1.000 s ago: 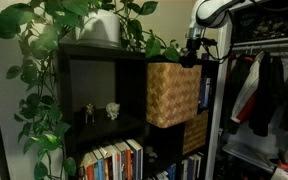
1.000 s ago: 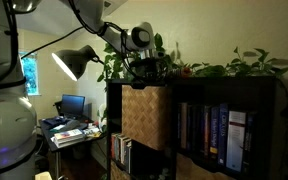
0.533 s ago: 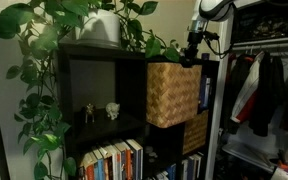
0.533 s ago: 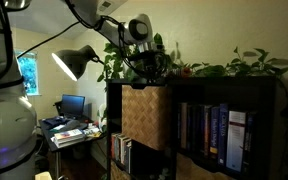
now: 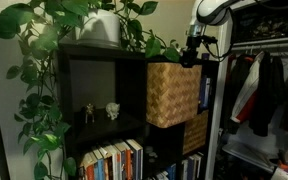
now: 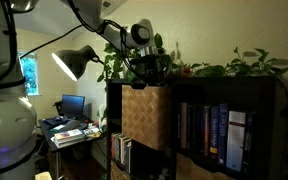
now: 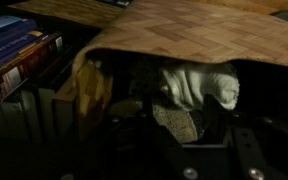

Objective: Pull out the basket, put three pairs of socks on the top of the shelf, then push the basket in

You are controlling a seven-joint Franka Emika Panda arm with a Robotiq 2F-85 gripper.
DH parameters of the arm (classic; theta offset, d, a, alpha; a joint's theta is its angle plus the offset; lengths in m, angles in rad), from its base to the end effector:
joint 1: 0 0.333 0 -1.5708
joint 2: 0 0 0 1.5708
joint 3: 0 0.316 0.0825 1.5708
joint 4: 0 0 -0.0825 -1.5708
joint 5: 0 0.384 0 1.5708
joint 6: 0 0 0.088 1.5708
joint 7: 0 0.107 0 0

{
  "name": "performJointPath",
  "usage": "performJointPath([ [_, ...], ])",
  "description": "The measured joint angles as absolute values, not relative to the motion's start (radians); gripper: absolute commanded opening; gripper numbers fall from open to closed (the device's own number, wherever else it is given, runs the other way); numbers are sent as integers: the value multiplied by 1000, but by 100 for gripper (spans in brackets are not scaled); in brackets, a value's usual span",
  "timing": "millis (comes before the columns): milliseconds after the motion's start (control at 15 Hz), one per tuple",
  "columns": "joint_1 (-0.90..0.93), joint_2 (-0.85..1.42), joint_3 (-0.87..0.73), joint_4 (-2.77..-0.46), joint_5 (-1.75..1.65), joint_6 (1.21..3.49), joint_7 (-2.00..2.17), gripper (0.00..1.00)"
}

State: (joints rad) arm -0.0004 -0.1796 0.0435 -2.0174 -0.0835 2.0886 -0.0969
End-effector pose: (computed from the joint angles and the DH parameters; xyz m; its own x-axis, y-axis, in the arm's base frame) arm 0.5284 0.0200 0.5552 0.9549 0.1800 0.2363 0.1573 -0.9812 0.1116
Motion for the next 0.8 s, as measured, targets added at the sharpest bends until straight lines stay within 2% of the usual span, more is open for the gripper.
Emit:
performJointPath([
  [133,-1,-158,43,-2017,-84,2092,-102,97],
  [200,-1,-147,43,-2017,-84,2094,-105,99],
  [800,-4,-87,35,-2016,-90,2099,-126,100],
])
